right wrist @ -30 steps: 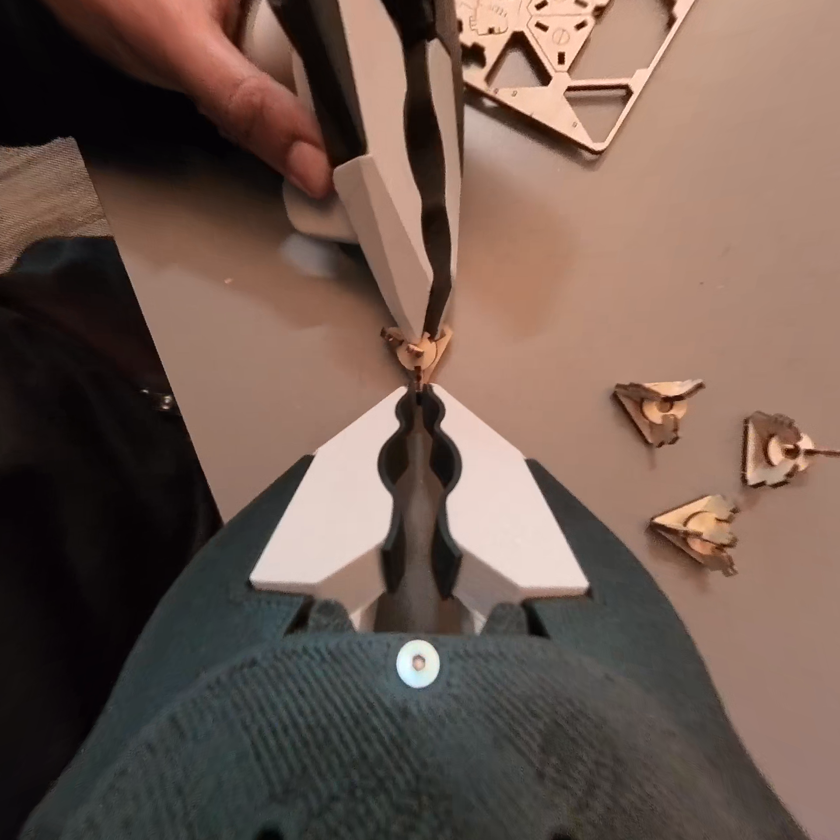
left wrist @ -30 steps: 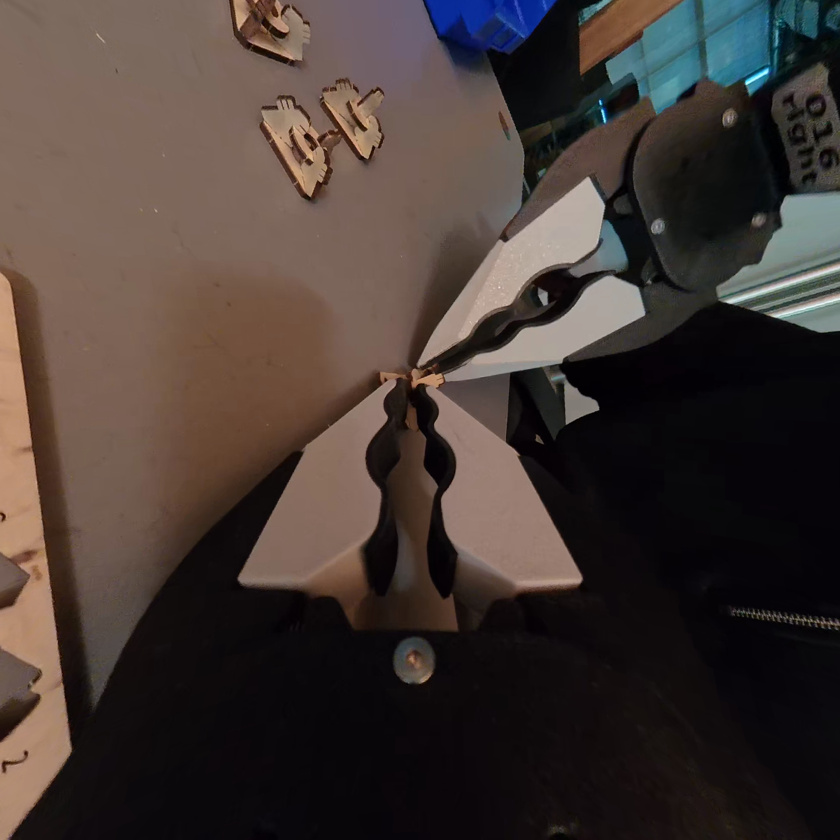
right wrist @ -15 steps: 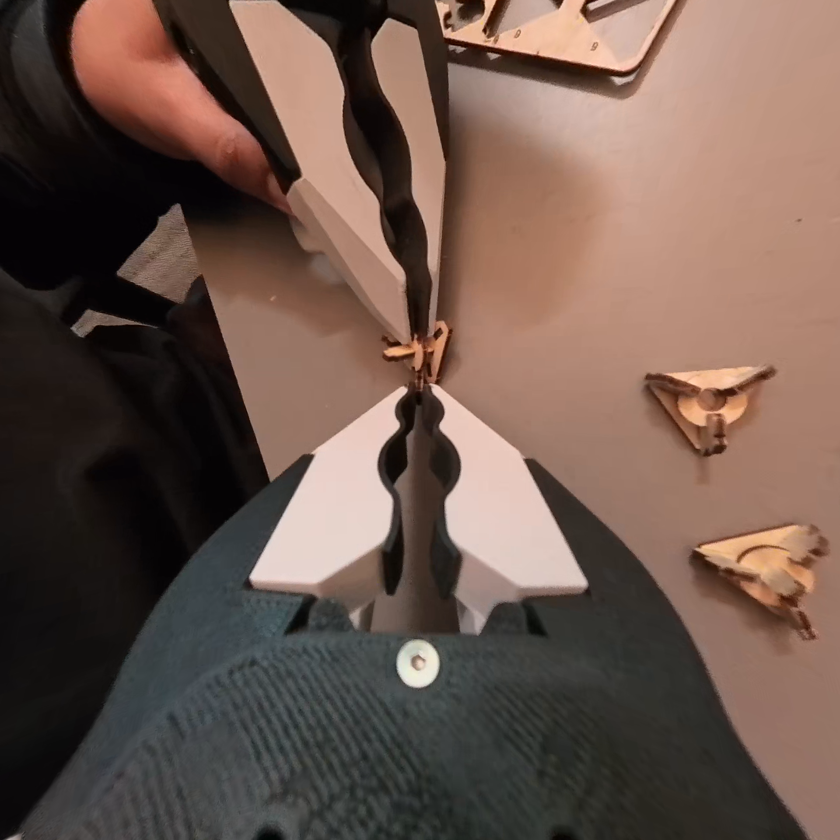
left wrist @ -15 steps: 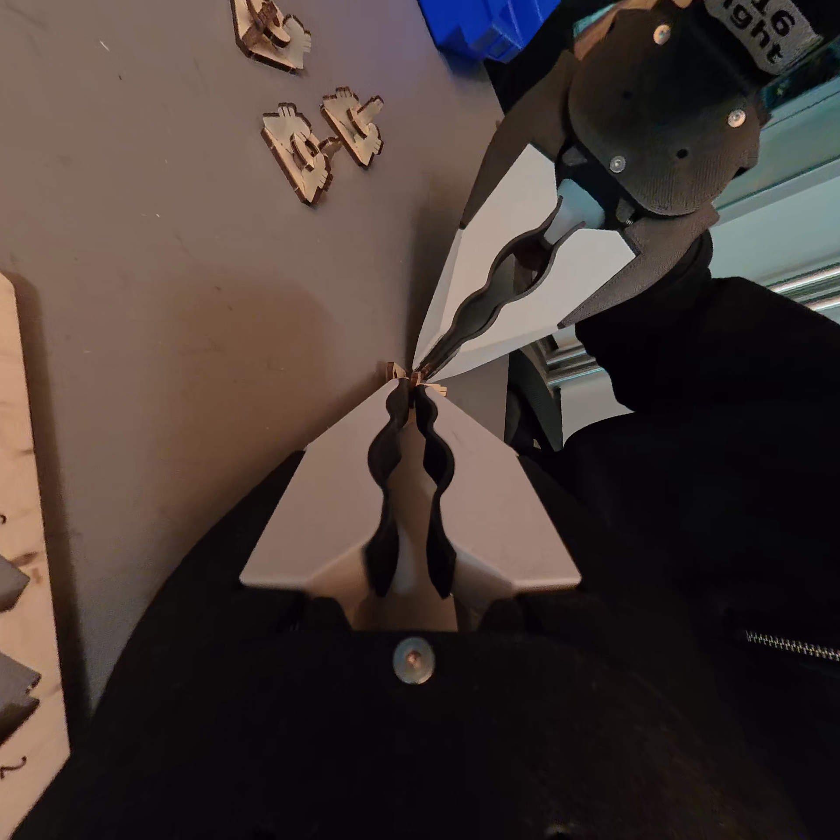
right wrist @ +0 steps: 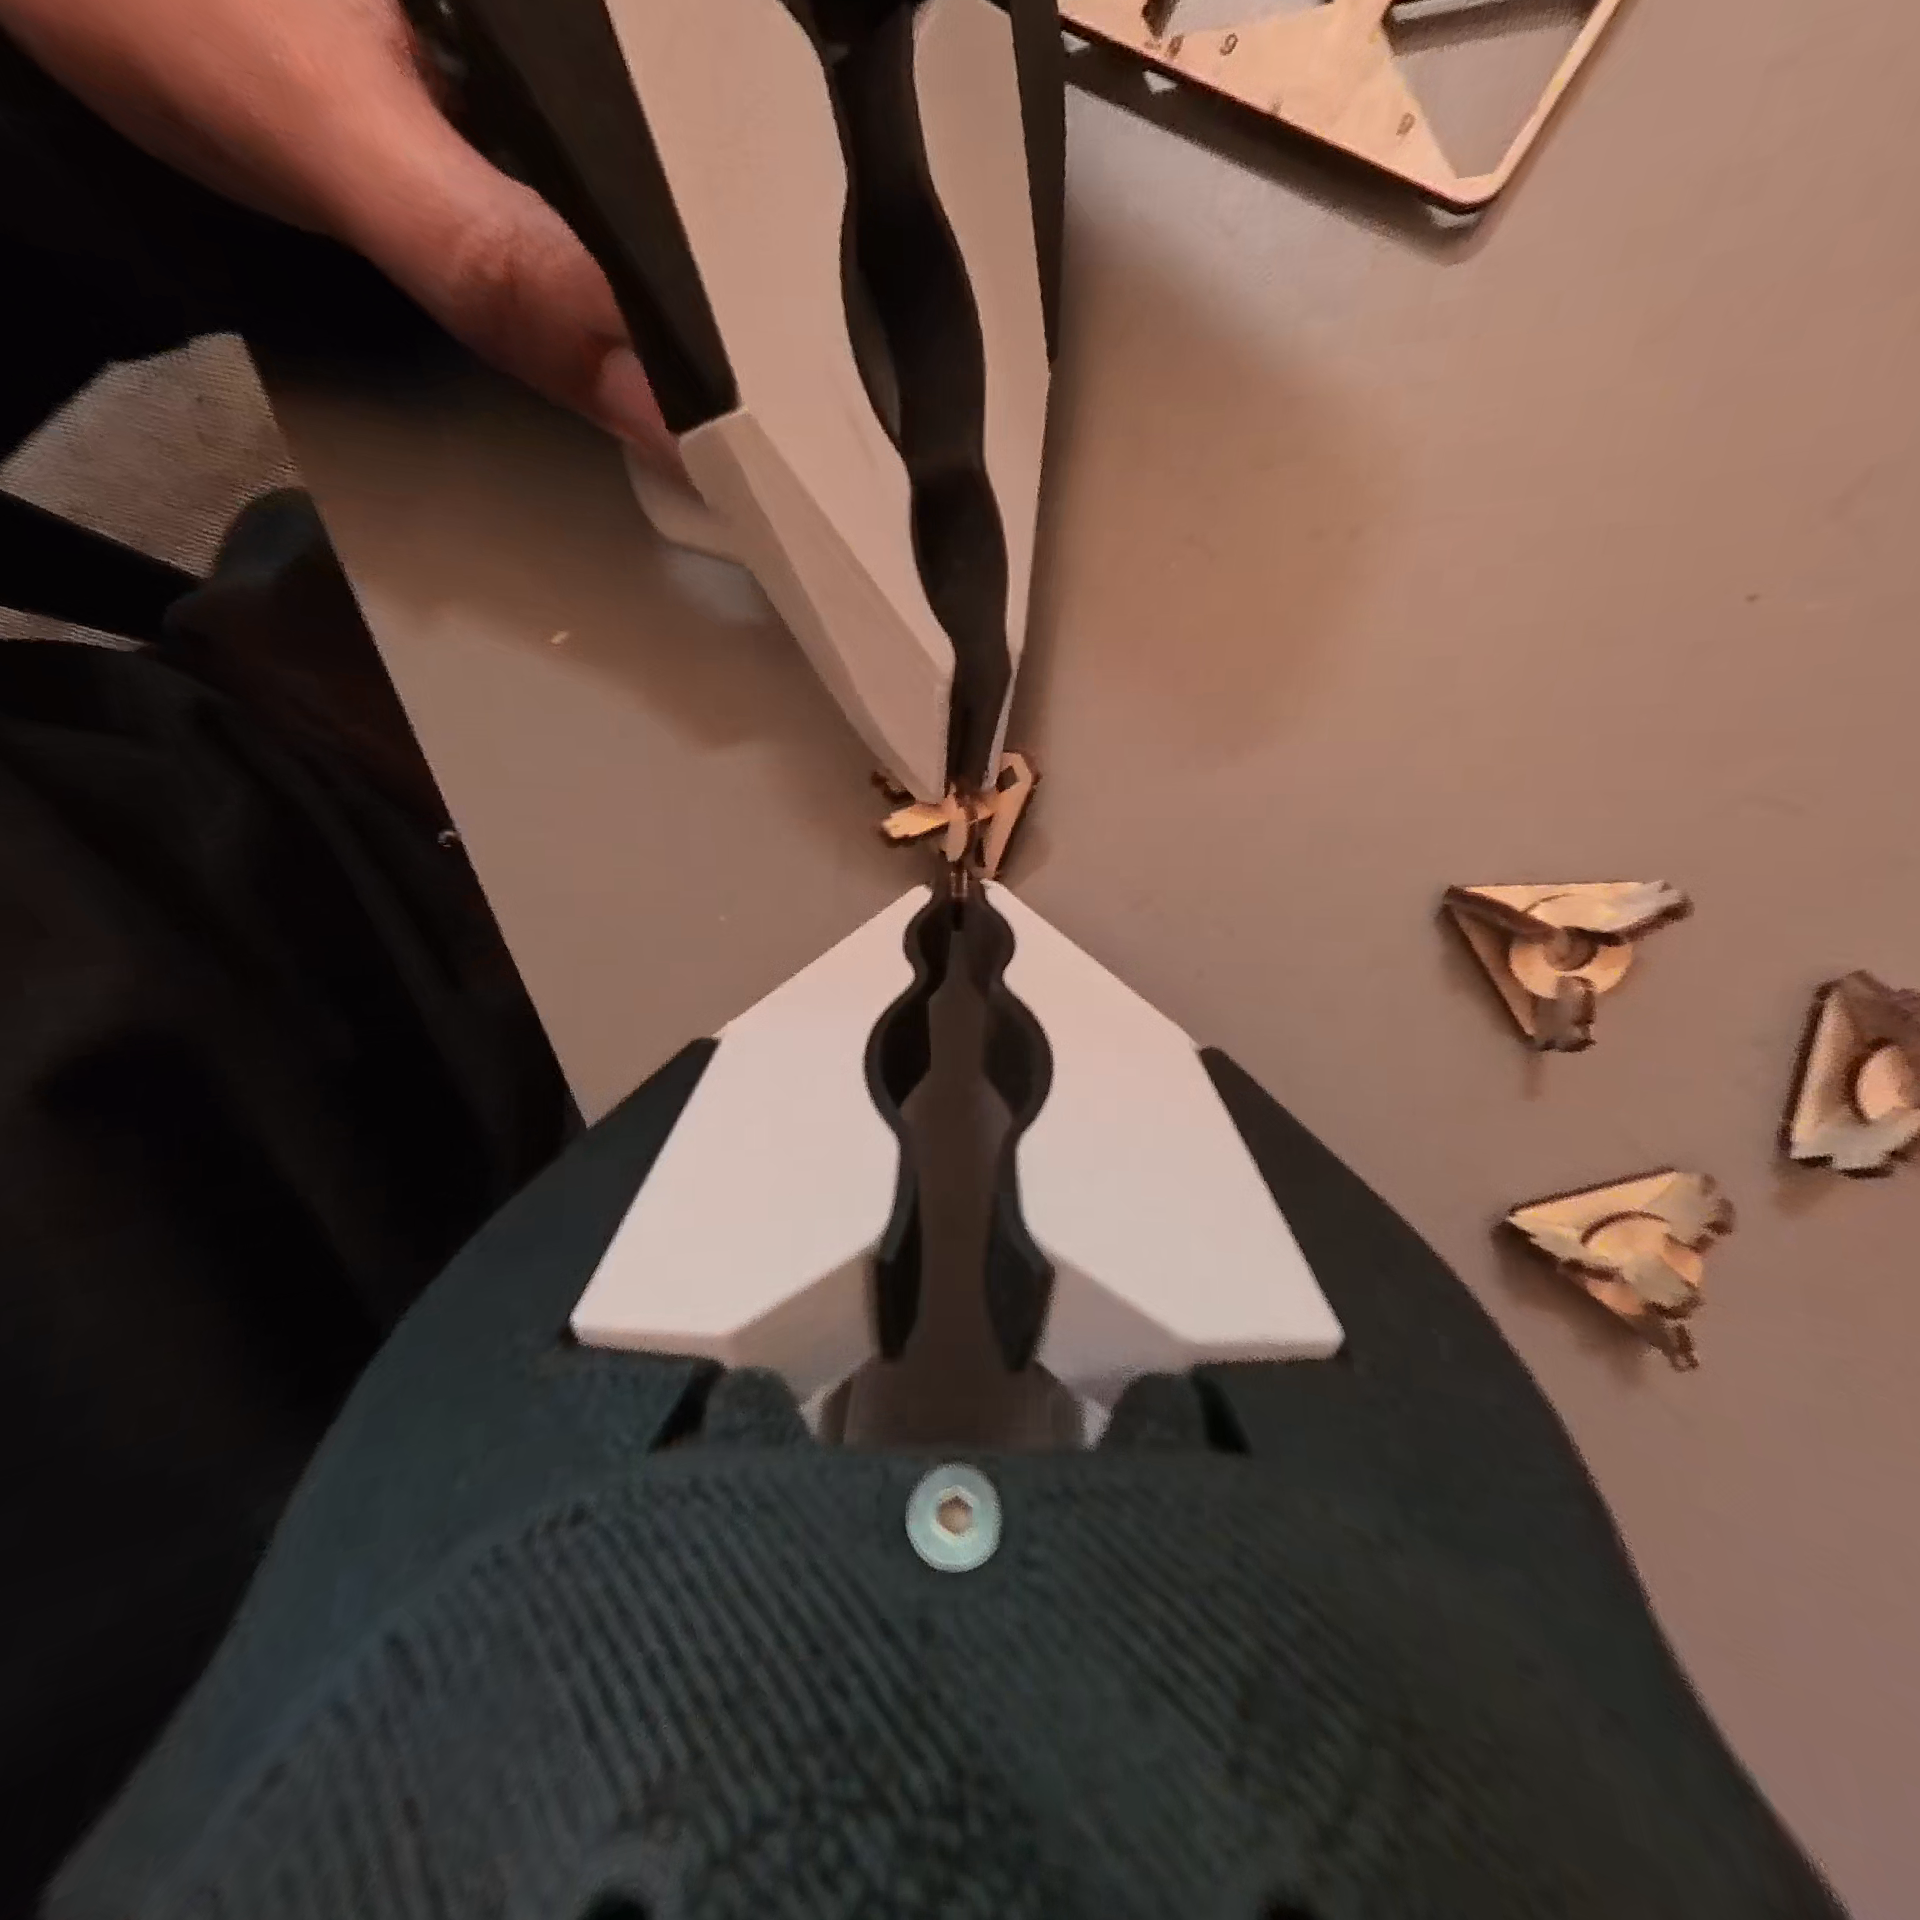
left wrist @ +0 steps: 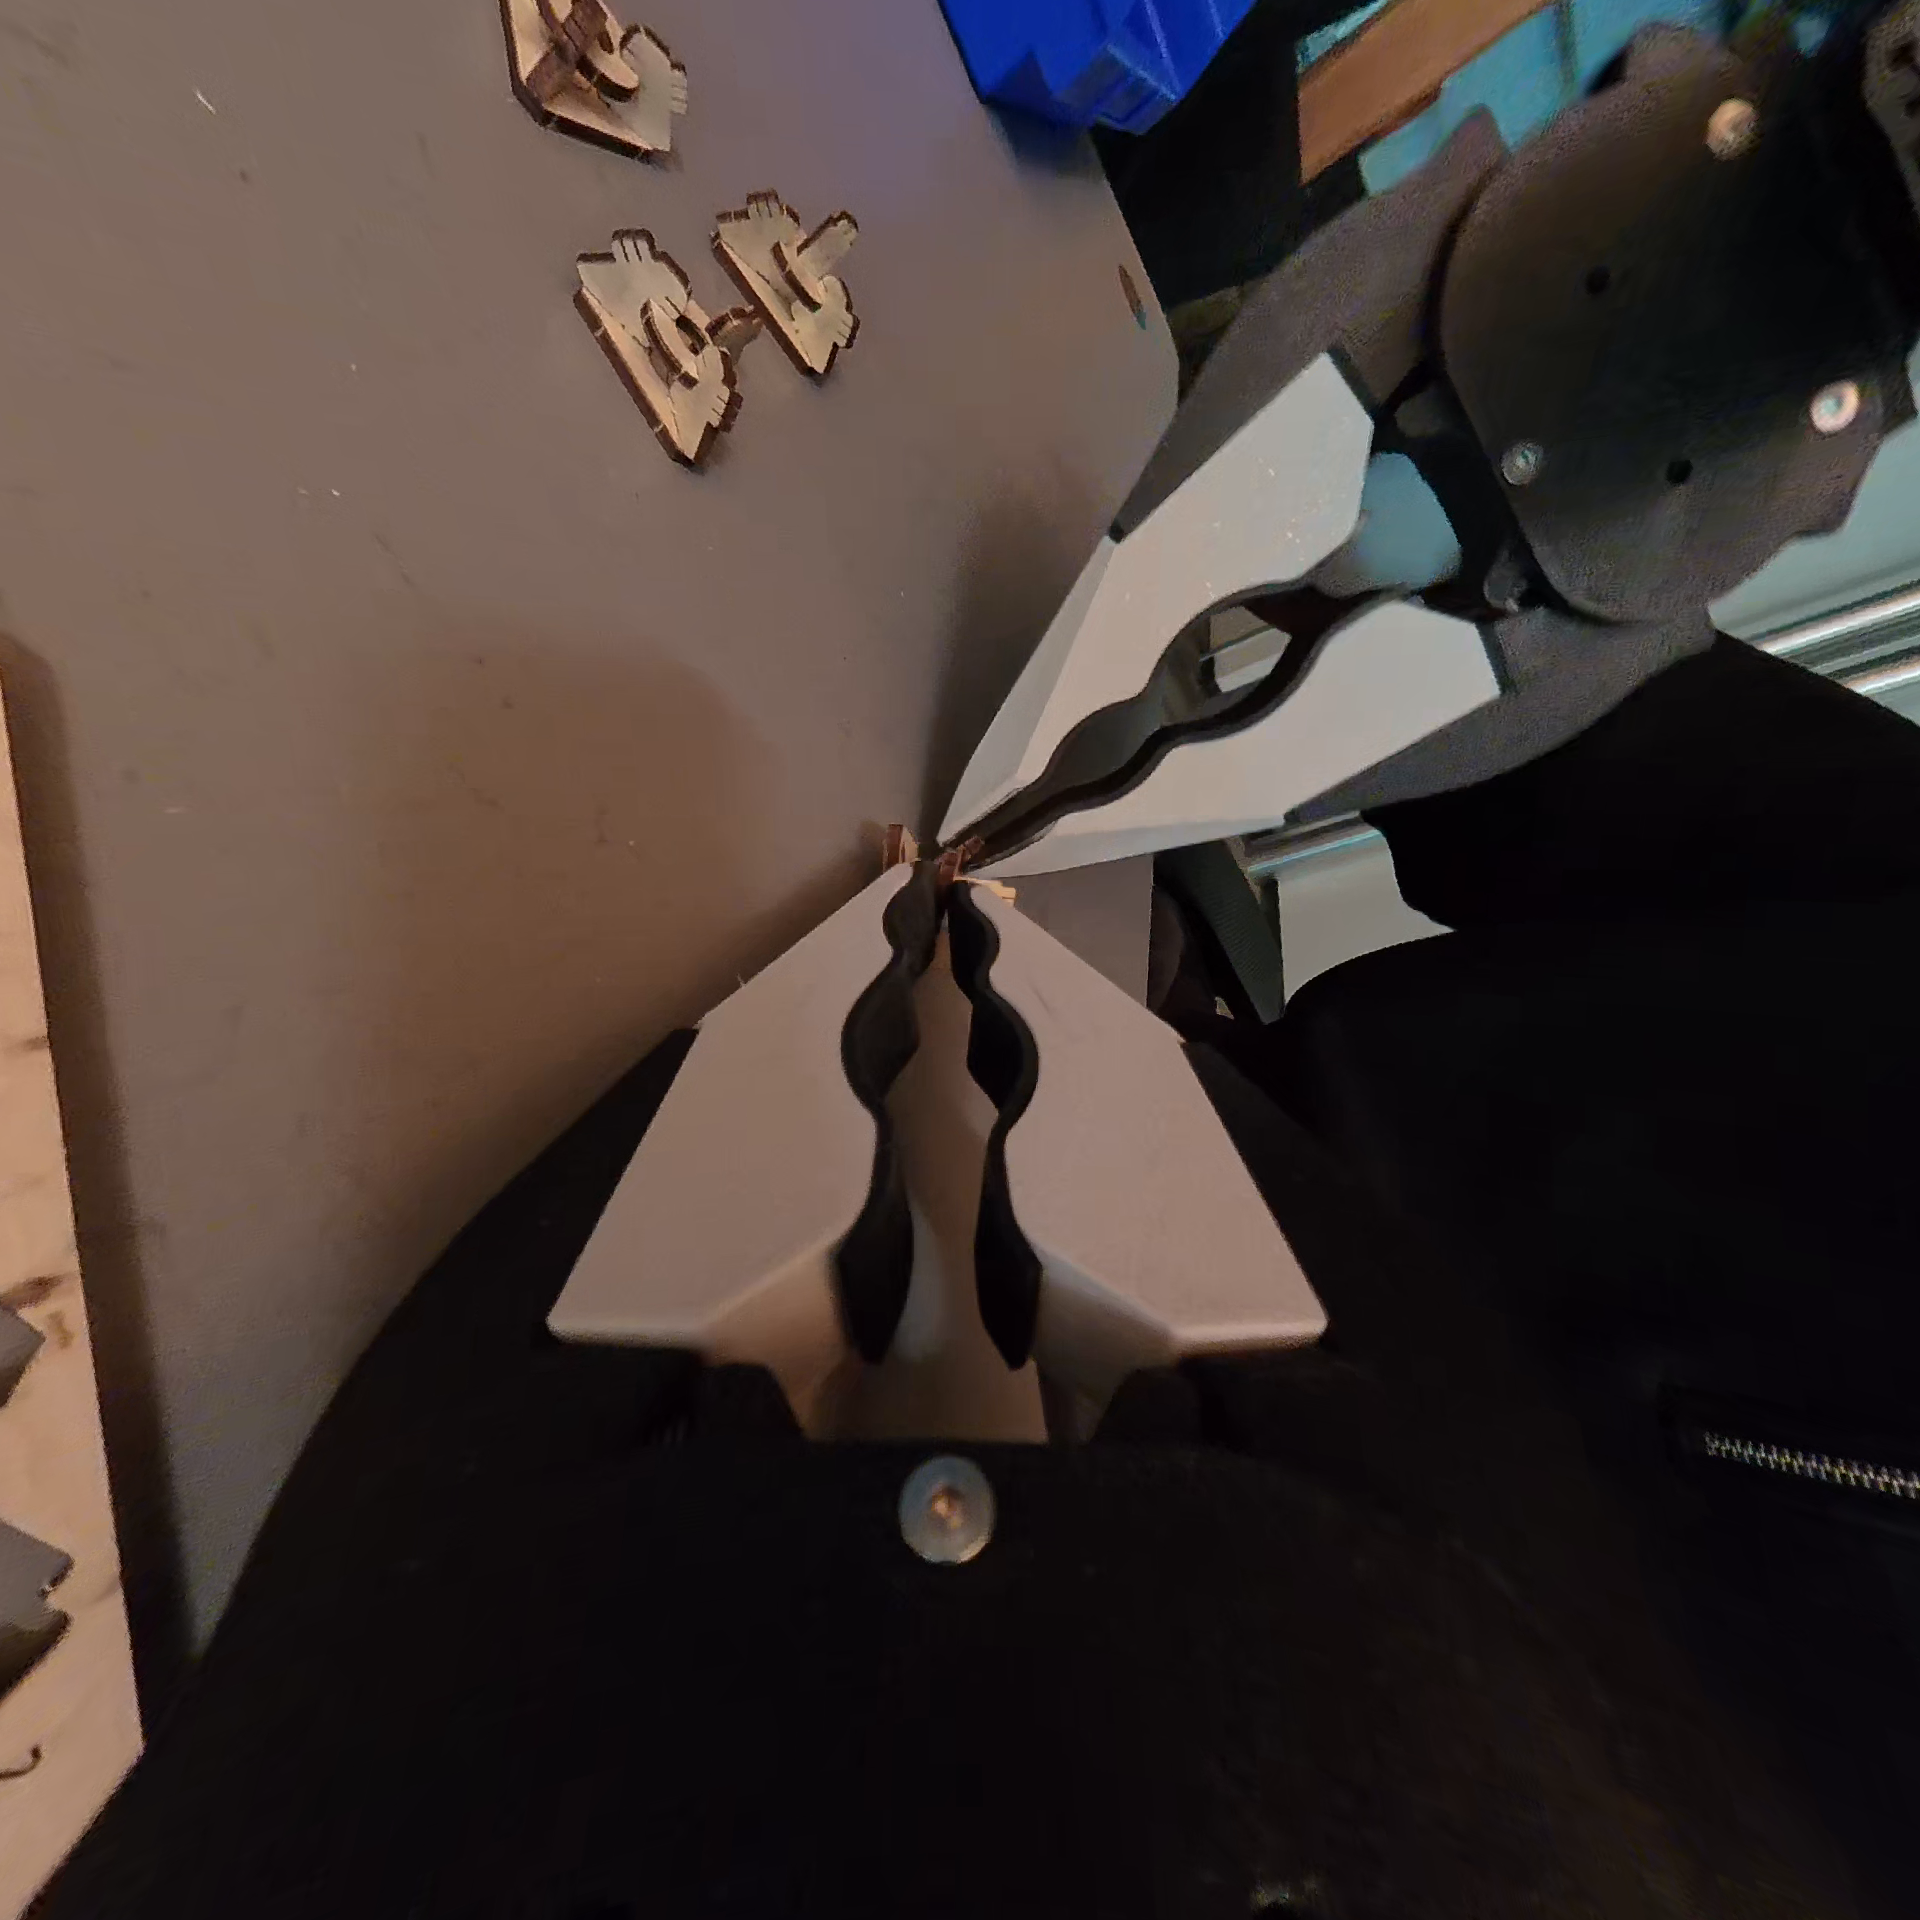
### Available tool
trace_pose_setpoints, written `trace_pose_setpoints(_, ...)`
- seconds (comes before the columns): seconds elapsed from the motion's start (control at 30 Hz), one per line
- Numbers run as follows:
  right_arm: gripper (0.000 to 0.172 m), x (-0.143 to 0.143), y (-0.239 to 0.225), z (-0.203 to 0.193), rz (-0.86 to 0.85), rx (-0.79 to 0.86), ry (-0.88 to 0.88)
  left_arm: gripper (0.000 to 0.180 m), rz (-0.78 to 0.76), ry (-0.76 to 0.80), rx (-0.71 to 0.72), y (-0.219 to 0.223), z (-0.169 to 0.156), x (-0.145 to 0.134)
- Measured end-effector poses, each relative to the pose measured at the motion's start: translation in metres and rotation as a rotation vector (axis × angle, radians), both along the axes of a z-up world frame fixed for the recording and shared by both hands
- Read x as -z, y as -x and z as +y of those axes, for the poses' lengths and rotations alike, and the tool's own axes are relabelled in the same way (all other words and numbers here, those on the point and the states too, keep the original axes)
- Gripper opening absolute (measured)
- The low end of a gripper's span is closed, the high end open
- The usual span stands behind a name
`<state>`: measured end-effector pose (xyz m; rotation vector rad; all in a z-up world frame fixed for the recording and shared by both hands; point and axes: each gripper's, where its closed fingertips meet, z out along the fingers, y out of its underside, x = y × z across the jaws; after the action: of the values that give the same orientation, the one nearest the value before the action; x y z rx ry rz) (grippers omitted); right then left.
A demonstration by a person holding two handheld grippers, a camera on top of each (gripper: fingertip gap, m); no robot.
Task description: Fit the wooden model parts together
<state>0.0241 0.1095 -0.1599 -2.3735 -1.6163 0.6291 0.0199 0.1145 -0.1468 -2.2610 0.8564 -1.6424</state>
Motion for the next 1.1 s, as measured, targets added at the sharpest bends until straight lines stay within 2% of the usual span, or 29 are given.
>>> trace_pose_setpoints(0.3, 0.003, 0.001, -0.001, 0.007, -0.259, -0.059, -0.432, 0.001, 0.007, -0.032, -0.036, 0.001, 0.004, 0.0)
trace_pose_setpoints(0.43, 0.005, 0.001, 0.0, 0.015, -0.382, -0.07, -0.702, 0.0, 0.007, -0.044, -0.068, 0.003, 0.009, -0.001)
trace_pose_setpoints(0.5, 0.006, 0.0, 0.001, 0.018, -0.39, -0.071, -0.825, 0.0, 0.006, -0.043, -0.074, 0.004, 0.01, -0.001)
trace_pose_setpoints(0.6, 0.007, -0.001, 0.002, 0.017, -0.298, -0.03, -0.928, 0.0, -0.002, -0.029, -0.05, 0.003, 0.007, -0.002)
trace_pose_setpoints(0.8, 0.001, -0.012, -0.012, 0.008, -0.101, 0.107, -0.919, 0.0, -0.033, -0.014, -0.049, 0.003, 0.007, -0.005)
trace_pose_setpoints(1.0, 0.001, -0.009, -0.029, 0.0, 0.103, 0.253, -0.722, 0.0, -0.115, -0.031, -0.067, 0.006, 0.009, -0.018)
trace_pose_setpoints(1.1, 0.02, -0.017, -0.028, -0.003, 0.306, 0.35, -0.544, 0.0, -0.2, -0.037, -0.049, 0.006, 0.008, -0.03)
